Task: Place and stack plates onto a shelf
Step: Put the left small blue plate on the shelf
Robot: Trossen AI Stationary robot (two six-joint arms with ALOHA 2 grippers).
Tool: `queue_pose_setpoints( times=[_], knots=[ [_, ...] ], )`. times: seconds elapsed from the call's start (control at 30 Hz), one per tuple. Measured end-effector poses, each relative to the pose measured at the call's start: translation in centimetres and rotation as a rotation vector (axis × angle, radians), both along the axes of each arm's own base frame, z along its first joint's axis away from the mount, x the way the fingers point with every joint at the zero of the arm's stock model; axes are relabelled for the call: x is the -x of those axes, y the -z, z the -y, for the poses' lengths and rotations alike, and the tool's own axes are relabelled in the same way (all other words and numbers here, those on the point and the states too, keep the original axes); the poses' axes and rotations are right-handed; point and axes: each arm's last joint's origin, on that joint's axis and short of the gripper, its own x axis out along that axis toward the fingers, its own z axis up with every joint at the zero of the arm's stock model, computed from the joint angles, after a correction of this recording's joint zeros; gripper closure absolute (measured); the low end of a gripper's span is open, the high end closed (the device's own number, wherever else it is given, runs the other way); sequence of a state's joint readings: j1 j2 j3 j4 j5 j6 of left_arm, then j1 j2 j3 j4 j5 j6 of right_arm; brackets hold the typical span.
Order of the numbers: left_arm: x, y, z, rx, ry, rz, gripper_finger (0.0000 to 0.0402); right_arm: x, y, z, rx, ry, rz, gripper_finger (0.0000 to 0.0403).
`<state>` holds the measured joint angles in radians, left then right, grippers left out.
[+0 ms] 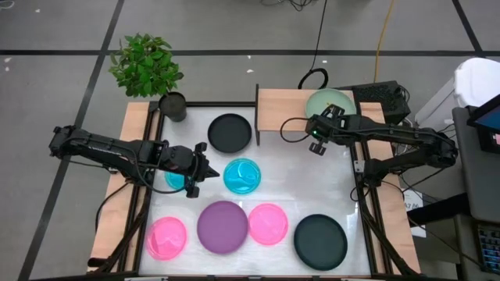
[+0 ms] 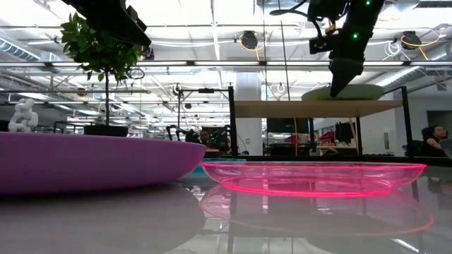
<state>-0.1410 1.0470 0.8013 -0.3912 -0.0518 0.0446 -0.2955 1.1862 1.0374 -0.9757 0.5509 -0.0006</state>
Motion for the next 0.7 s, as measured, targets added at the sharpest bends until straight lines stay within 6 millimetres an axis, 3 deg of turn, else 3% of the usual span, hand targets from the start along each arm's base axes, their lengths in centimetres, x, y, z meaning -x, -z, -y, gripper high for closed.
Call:
queue_pose_setpoints(
  times=[0.33, 0.57, 0.7],
  knots=[
    [0.0, 0.0, 0.0, -0.005, 0.003, 0.001, 0.0385, -1.0, -1.3, -1.7, -0.024, -0.052, 0.228, 0.0295],
    [0.0, 0.0, 0.0, 0.014, -0.011, -0.002, 0.0385, -1.5, -3.2, -4.8, -0.075, -0.073, 0.515, 0.0293],
    [0.4, 0.5, 0.0, 0.08, -0.07, -0.075, 0.0385, -1.7, -3.2, -7.5, -0.119, -0.166, 0.538, 0.0293]
  ],
)
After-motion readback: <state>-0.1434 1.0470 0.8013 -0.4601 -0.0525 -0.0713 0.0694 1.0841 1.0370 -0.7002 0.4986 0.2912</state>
